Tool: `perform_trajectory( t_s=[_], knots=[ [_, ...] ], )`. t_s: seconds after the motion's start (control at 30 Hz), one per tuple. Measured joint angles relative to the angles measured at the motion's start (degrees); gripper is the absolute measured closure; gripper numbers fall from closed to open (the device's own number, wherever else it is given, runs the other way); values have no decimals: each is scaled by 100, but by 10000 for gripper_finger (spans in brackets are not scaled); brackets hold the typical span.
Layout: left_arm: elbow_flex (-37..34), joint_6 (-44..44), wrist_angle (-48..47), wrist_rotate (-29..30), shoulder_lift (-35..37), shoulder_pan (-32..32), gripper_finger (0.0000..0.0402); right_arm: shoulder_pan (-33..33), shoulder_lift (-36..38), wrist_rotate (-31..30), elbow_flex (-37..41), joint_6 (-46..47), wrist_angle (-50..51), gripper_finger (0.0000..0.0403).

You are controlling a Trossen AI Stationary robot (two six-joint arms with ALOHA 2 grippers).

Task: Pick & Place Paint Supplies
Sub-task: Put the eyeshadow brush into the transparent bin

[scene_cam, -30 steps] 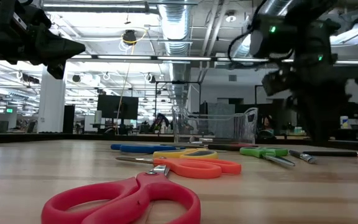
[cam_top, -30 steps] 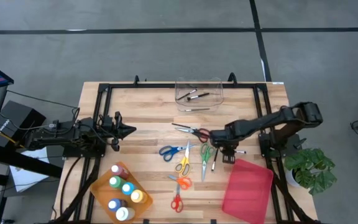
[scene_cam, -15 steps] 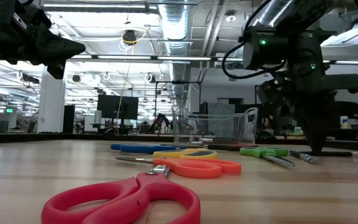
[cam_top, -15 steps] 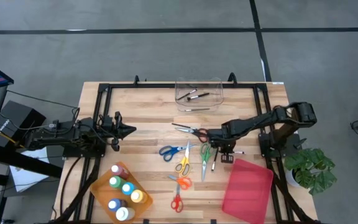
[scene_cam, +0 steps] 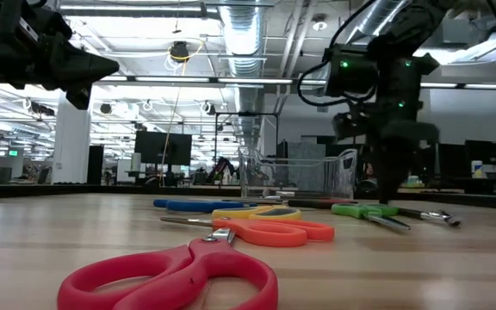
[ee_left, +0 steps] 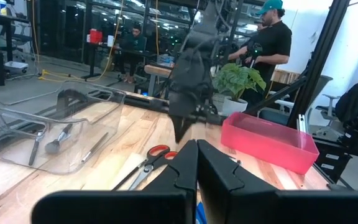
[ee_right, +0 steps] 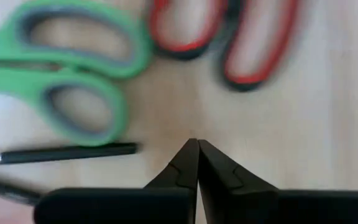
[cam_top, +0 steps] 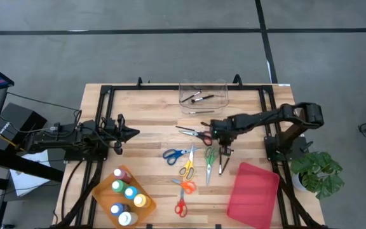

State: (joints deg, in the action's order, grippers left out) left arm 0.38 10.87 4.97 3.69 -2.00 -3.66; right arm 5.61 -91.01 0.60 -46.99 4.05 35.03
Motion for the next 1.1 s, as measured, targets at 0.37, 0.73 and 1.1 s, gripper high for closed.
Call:
perform_trajectory(
  t_s=[0.37, 0.73, 1.1],
  knots=[
    [0, -4, -4, 11, -152, 0, 401, -503, 844, 90, -157, -524, 1434, 314],
    [0, -4, 62, 15, -267, 0, 401, -1261, 150, -231, -152, -1430, 1452, 231],
    [0, -4, 94, 13, -299, 0, 401, -1240, -211, -313, -75, -1643, 1359, 235]
  ],
)
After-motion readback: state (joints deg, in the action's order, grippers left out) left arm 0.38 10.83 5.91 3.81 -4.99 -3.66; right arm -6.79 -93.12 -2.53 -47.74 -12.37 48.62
